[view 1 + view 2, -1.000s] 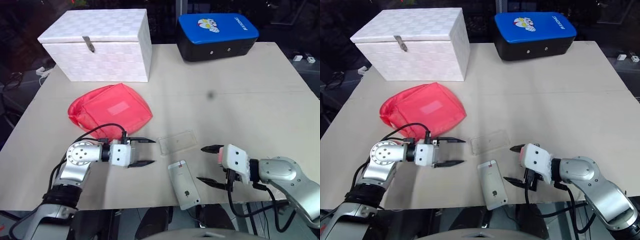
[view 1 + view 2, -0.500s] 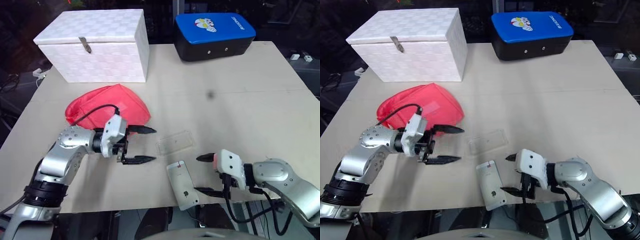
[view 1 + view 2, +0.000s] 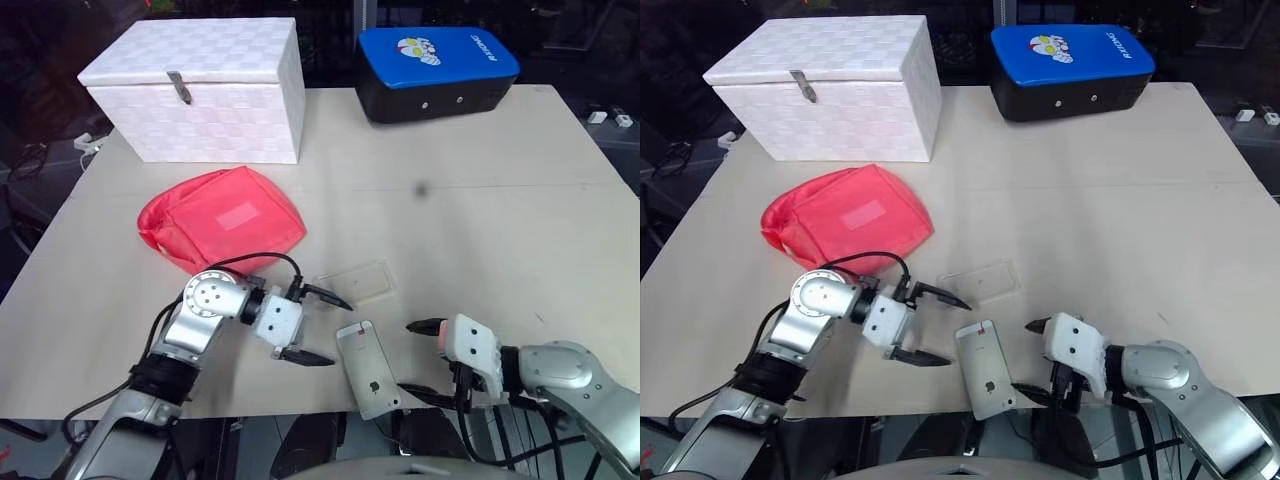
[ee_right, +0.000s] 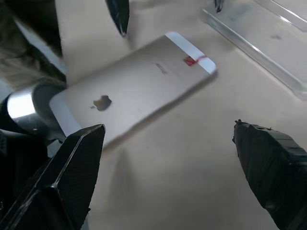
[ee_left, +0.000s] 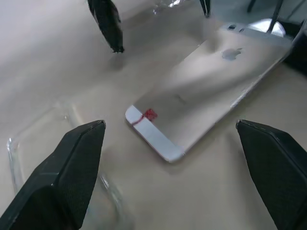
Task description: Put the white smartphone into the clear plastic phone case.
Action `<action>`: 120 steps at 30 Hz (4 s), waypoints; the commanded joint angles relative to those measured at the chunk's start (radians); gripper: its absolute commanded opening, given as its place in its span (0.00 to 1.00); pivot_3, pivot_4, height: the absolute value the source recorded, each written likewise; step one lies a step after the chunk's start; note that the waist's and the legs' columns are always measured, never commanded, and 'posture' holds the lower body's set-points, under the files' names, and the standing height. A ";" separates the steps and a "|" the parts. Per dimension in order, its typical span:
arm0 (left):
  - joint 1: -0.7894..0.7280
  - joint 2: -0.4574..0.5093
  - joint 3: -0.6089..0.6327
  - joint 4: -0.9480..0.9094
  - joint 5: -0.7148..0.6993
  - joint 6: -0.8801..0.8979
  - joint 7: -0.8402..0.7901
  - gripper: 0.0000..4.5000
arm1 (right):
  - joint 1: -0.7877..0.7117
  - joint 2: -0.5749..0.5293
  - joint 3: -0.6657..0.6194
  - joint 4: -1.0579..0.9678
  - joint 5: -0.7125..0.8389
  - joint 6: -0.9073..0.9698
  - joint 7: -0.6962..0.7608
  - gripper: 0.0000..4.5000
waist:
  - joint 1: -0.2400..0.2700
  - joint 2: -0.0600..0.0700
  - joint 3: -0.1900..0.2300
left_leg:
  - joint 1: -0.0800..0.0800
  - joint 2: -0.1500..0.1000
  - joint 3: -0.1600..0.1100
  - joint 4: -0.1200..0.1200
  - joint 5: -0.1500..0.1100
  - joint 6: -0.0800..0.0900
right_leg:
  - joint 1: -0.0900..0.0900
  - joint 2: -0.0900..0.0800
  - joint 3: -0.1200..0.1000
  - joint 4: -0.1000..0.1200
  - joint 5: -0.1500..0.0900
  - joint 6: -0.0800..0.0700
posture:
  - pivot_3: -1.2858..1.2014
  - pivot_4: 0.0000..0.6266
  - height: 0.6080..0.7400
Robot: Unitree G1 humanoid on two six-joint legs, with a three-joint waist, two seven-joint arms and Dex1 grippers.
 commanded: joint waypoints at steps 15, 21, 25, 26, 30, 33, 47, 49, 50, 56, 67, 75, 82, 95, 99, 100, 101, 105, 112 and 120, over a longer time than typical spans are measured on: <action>-0.251 -0.282 -0.174 0.237 0.235 -0.043 0.242 0.99 | 0.180 -0.018 -0.205 -0.167 -0.022 0.019 -0.115 1.00 | 0.005 -0.001 0.000 | 0.001 0.000 0.000 0.001 0.000 0.000 | 0.002 0.001 0.000 0.001 0.000 0.001 | 0.52 0.24 1.00; -0.293 -0.292 -0.143 0.278 0.113 -0.018 0.156 0.99 | 0.164 -0.116 -0.221 -0.153 -0.057 -0.045 -0.024 1.00 | -0.005 -0.002 0.001 | 0.001 -0.001 0.001 0.002 0.000 0.000 | 0.003 0.001 0.000 0.001 0.001 0.002 | 0.52 0.24 1.00; -0.247 -0.187 -0.072 0.147 -0.066 0.181 0.052 0.99 | 0.130 -0.189 -0.193 -0.099 -0.106 -0.149 0.046 1.00 | -0.024 -0.002 0.001 | 0.001 0.000 0.000 0.002 0.000 0.000 | 0.002 0.002 0.000 0.001 0.001 0.002 | 0.52 0.24 1.00; -0.214 -0.130 -0.040 0.069 -0.152 0.298 0.012 0.99 | 0.101 -0.207 -0.167 -0.068 -0.128 -0.193 0.074 1.00 | -0.028 -0.002 0.001 | 0.001 0.000 0.000 0.002 0.000 0.000 | 0.002 0.002 0.000 0.001 0.001 0.002 | 0.52 0.24 1.00; -0.082 0.084 0.037 -0.187 -0.380 0.677 -0.062 0.99 | -0.033 -0.213 -0.050 0.060 -0.211 -0.365 0.152 1.00 | -0.053 -0.002 0.002 | 0.003 0.002 0.002 0.001 0.000 0.000 | 0.002 0.003 0.002 0.001 0.001 0.002 | 0.52 0.24 1.00; 0.023 0.186 0.093 -0.316 -0.446 0.784 -0.062 0.99 | -0.122 -0.202 0.021 0.160 -0.269 -0.487 0.203 1.00 | -0.038 -0.001 0.003 | 0.002 0.001 0.001 0.001 0.000 0.000 | 0.002 0.002 0.001 0.000 0.001 0.002 | 0.52 0.24 1.00; 0.399 0.269 0.337 -0.431 -0.433 0.710 0.012 0.99 | -0.446 -0.119 0.246 0.424 -0.284 -0.783 0.539 1.00 | -0.014 -0.002 0.006 | 0.002 0.001 0.001 0.000 0.000 0.000 | 0.002 0.001 0.001 -0.001 0.001 0.001 | 0.52 0.24 1.00; 0.403 0.266 0.335 -0.464 -0.437 0.729 0.035 0.99 | -0.502 -0.092 0.275 0.471 -0.302 -0.796 0.572 1.00 | -0.016 -0.002 0.006 | 0.002 0.001 0.002 0.000 0.000 0.000 | 0.002 0.000 0.001 -0.001 0.001 0.001 | 0.52 0.24 1.00; 0.403 0.264 0.333 -0.482 -0.439 0.738 0.046 0.99 | -0.528 -0.077 0.289 0.494 -0.309 -0.797 0.587 1.00 | -0.018 -0.002 0.006 | 0.002 0.001 0.001 0.000 0.000 0.000 | 0.002 0.001 0.001 -0.001 0.001 0.001 | 0.52 0.24 1.00; 0.420 0.259 0.342 -0.581 -0.462 0.787 0.102 0.99 | -0.640 0.024 0.369 0.642 -0.274 -0.803 0.707 1.00 | -0.028 -0.004 0.006 | 0.003 0.002 0.001 0.000 0.000 0.000 | 0.002 0.001 0.002 -0.001 0.001 0.001 | 0.52 0.24 1.00; 0.579 0.229 0.468 -0.567 -0.424 0.676 0.133 1.00 | -0.682 0.066 0.420 0.854 -0.278 -0.844 0.748 0.88 | -0.033 -0.008 0.003 | 0.009 0.008 0.003 -0.002 -0.001 0.000 | 0.005 0.006 0.003 -0.001 0.003 -0.004 | 0.52 0.24 1.00; 0.581 0.186 0.447 -0.466 -0.376 0.578 0.125 1.00 | -0.616 -0.016 0.368 0.854 -0.246 -0.802 0.729 0.34 | -0.026 -0.009 0.001 | 0.031 0.014 0.010 -0.014 -0.002 0.003 | 0.021 0.008 0.007 -0.007 0.003 -0.005 | 0.52 0.24 1.00; 0.527 0.159 0.422 -0.391 -0.361 0.530 0.110 1.00 | -0.553 -0.021 0.232 0.791 -0.172 -0.570 0.556 0.08 | -0.024 -0.008 0.001 | 0.038 0.018 0.015 -0.016 -0.002 0.003 | 0.026 0.008 0.007 -0.008 0.004 -0.006 | 0.52 0.24 1.00; 0.500 0.136 0.408 -0.346 -0.349 0.485 0.116 1.00 | -0.482 0.013 0.047 0.517 -0.085 -0.283 0.306 0.01 | 0.000 -0.007 0.002 | 0.026 0.018 0.015 -0.016 -0.003 0.003 | 0.017 0.007 0.006 -0.015 0.007 -0.007 | 0.52 0.24 1.00; 0.495 0.129 0.399 -0.346 -0.342 0.483 0.126 1.00 | -0.510 0.009 0.065 0.584 -0.120 -0.259 0.293 0.01 | 0.005 -0.006 0.003 | 0.021 0.018 0.015 -0.016 -0.002 0.003 | 0.014 0.007 0.005 -0.018 0.008 -0.007 | 0.52 0.24 1.00; 0.492 0.128 0.397 -0.347 -0.341 0.483 0.128 1.00 | -0.517 0.004 0.078 0.596 -0.124 -0.251 0.303 0.01 | 0.006 -0.006 0.003 | 0.021 0.018 0.015 -0.016 -0.003 0.003 | 0.014 0.007 0.005 -0.018 0.008 -0.007 | 0.52 0.24 1.00; 0.489 0.126 0.395 -0.348 -0.340 0.484 0.132 1.00 | -0.531 0.003 0.095 0.618 -0.122 -0.228 0.319 0.01 | 0.007 -0.006 0.003 | 0.021 0.018 0.015 -0.016 -0.003 0.003 | 0.014 0.006 0.005 -0.019 0.008 -0.007 | 0.52 0.24 1.00; 0.485 0.121 0.394 -0.355 -0.338 0.486 0.141 1.00 | -0.578 0.003 0.119 0.653 -0.039 -0.028 0.385 0.01 | 0.012 -0.005 0.004 | 0.020 0.018 0.014 -0.016 -0.003 0.004 | 0.014 0.006 0.003 -0.020 0.008 -0.007 | 0.52 0.24 1.00; 0.501 0.121 0.404 -0.376 -0.333 0.504 0.184 1.00 | -0.592 -0.059 0.056 0.748 -0.053 -0.032 0.411 0.01 | 0.001 -0.003 0.005 | 0.014 0.018 0.013 -0.021 -0.001 -0.001 | 0.007 0.006 0.002 -0.021 0.008 -0.007 | 0.52 0.24 1.00; 0.365 0.101 0.343 -0.403 -0.274 0.726 0.406 1.00 | -0.517 -0.017 -0.073 0.508 0.087 -0.026 0.378 0.31 | 0.007 0.001 0.008 | 0.003 0.018 0.013 -0.017 -0.001 -0.002 | -0.003 0.006 0.002 -0.018 0.008 -0.006 | 0.52 0.24 1.00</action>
